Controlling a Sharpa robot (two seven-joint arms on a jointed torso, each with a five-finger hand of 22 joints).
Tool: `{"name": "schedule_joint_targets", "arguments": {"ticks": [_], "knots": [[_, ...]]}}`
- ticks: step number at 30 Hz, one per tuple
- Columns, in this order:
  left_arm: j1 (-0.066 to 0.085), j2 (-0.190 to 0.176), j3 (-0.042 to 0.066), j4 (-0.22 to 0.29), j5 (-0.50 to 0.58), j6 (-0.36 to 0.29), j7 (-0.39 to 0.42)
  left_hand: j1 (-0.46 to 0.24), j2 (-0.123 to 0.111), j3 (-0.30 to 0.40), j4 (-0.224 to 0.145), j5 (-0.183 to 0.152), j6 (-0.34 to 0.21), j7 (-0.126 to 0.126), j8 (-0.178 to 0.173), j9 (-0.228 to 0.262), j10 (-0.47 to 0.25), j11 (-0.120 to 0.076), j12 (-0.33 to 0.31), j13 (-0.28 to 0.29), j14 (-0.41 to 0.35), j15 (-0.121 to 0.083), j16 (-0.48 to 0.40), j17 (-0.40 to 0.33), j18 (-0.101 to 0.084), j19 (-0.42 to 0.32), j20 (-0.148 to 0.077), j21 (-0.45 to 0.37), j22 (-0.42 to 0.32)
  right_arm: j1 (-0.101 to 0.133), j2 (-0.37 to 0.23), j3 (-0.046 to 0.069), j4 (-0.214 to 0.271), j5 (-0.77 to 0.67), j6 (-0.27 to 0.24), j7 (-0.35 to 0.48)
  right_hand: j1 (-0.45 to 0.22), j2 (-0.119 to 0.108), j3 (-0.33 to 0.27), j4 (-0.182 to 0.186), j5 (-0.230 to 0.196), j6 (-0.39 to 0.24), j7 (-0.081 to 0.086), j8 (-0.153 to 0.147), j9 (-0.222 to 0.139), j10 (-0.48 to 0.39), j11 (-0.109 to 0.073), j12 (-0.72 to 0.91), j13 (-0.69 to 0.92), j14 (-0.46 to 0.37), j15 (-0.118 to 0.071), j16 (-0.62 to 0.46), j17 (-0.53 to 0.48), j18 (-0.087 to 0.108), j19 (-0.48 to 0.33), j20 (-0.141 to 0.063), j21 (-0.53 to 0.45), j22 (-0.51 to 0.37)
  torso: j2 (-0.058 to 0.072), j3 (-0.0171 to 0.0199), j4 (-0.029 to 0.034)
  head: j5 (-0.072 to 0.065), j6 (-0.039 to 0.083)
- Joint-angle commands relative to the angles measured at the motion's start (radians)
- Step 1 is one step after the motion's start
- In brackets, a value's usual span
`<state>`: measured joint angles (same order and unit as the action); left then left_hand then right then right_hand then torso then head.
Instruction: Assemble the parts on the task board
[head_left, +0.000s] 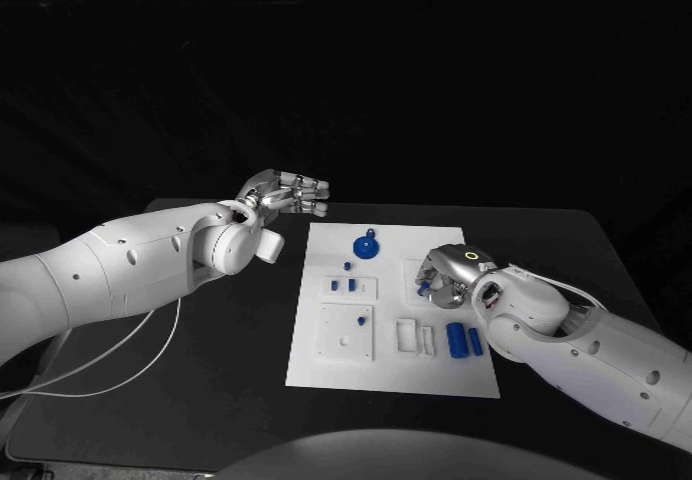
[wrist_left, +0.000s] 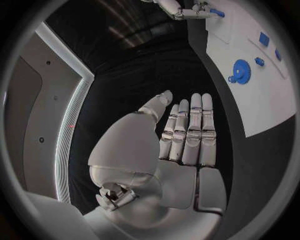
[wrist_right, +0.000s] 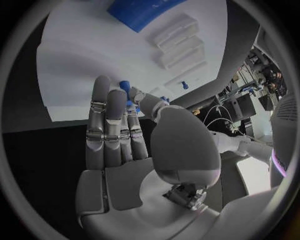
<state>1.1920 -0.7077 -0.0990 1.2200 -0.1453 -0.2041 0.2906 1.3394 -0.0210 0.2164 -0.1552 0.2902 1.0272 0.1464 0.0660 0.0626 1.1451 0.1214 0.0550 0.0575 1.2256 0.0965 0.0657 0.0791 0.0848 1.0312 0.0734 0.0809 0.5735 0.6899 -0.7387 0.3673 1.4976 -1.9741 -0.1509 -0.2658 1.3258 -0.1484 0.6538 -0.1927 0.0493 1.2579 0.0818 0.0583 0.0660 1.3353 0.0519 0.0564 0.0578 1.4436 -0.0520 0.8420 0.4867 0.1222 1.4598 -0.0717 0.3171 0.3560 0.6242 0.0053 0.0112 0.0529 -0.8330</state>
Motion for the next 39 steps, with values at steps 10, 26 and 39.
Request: {"name": "schedule_joint_targets", "arguments": {"ticks": [10,26,39], "knots": [[0.0,0.003,0.001,-0.017,0.0,0.012,0.008,-0.001,-0.001,-0.002,0.005,-0.007,-0.001,0.001,-0.002,0.0,-0.004,-0.001,0.004,0.001,-0.006,-0.002,-0.002,0.0,-0.005,0.007,0.001,-0.003,0.0,0.003,-0.025,0.008,0.07,-0.045,-0.05,-0.012,0.008,0.016,0.003,0.004,-0.001,0.011,-0.003,0.005,0.002,0.042,-0.029,0.003,0.004,0.001,-0.011,0.003,0.006,0.008,-0.004,-0.01,0.008,0.015,-0.001,0.0012,-0.0014,0.003,0.002],[-0.001,0.015,0.001,-0.042,0.001,0.013,0.012,-0.001,-0.001,-0.002,0.005,-0.007,-0.001,0.001,-0.002,0.0,-0.004,-0.001,0.004,0.001,-0.006,-0.002,-0.002,0.0,-0.005,0.007,0.001,-0.003,0.0,0.023,-0.02,0.033,0.199,-0.024,-0.069,0.022,0.011,0.014,0.005,0.011,-0.001,0.013,-0.003,0.005,0.002,0.044,-0.03,0.003,0.004,0.001,-0.013,-0.001,0.009,0.006,-0.003,-0.012,0.004,0.021,-0.001,-0.001,-0.0001,0.014,0.003],[-0.004,0.031,0.001,-0.055,0.002,0.017,0.015,0.001,-0.001,0.0,0.01,-0.007,0.0,0.0,-0.002,0.0,-0.003,-0.001,0.004,0.001,-0.006,-0.003,-0.003,0.001,-0.005,0.009,0.0,-0.006,-0.002,0.019,0.06,-0.093,0.194,0.009,-0.058,0.084,0.012,0.018,-0.001,0.01,0.0,0.011,-0.002,0.005,0.002,0.042,-0.029,0.003,0.004,0.002,-0.014,-0.004,0.01,0.005,-0.001,-0.013,-0.003,0.022,0.001,-0.0015,0.0027,0.038,0.001]]}}
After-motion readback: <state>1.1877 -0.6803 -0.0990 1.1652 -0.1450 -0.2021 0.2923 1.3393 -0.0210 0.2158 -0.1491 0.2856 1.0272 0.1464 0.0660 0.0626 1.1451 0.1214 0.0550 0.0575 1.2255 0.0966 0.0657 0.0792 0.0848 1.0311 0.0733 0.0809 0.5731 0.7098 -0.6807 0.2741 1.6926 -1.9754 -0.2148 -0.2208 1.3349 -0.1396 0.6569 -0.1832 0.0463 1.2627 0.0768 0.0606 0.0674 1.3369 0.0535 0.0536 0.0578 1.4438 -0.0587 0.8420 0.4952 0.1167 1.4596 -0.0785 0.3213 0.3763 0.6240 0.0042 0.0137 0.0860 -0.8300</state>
